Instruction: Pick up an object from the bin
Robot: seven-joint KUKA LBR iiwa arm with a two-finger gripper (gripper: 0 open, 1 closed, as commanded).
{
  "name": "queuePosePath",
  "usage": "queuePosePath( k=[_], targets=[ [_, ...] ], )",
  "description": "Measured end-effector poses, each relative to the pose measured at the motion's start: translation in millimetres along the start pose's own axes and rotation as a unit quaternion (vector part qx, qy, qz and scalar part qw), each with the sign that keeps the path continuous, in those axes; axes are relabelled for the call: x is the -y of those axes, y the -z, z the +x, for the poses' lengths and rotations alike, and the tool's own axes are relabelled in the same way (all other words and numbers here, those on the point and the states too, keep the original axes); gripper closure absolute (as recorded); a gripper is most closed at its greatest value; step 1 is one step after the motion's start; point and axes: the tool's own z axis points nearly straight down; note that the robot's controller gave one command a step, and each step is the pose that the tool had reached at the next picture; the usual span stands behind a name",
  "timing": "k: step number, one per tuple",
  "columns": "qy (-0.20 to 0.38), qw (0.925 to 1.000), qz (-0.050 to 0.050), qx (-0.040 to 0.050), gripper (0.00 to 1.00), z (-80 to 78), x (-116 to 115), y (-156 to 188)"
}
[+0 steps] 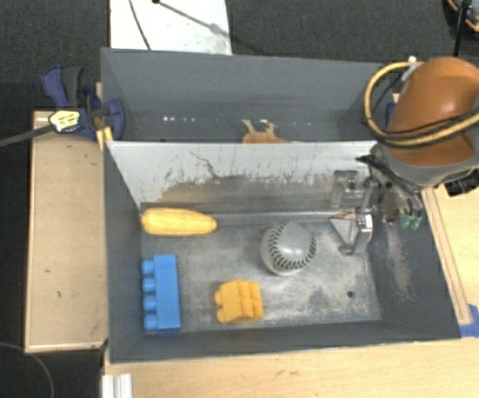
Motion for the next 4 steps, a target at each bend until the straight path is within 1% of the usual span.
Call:
queuePosePath(
  k=[1,2,3,4],
  targets=[
    [0.001,1.0000,0.000,0.0040,0.00,-1.6,-0.1,4.5],
    [0.041,0.9991,0.001,0.0064,0.00,-6.5,-40.7,-59.9],
    [0.062,0.9981,0.001,0.0020,0.00,8.3,-86.4,-50.5],
    [0.181,0.9835,0.000,0.0050,0.00,-9.9,-81.7,-43.8]
  ],
)
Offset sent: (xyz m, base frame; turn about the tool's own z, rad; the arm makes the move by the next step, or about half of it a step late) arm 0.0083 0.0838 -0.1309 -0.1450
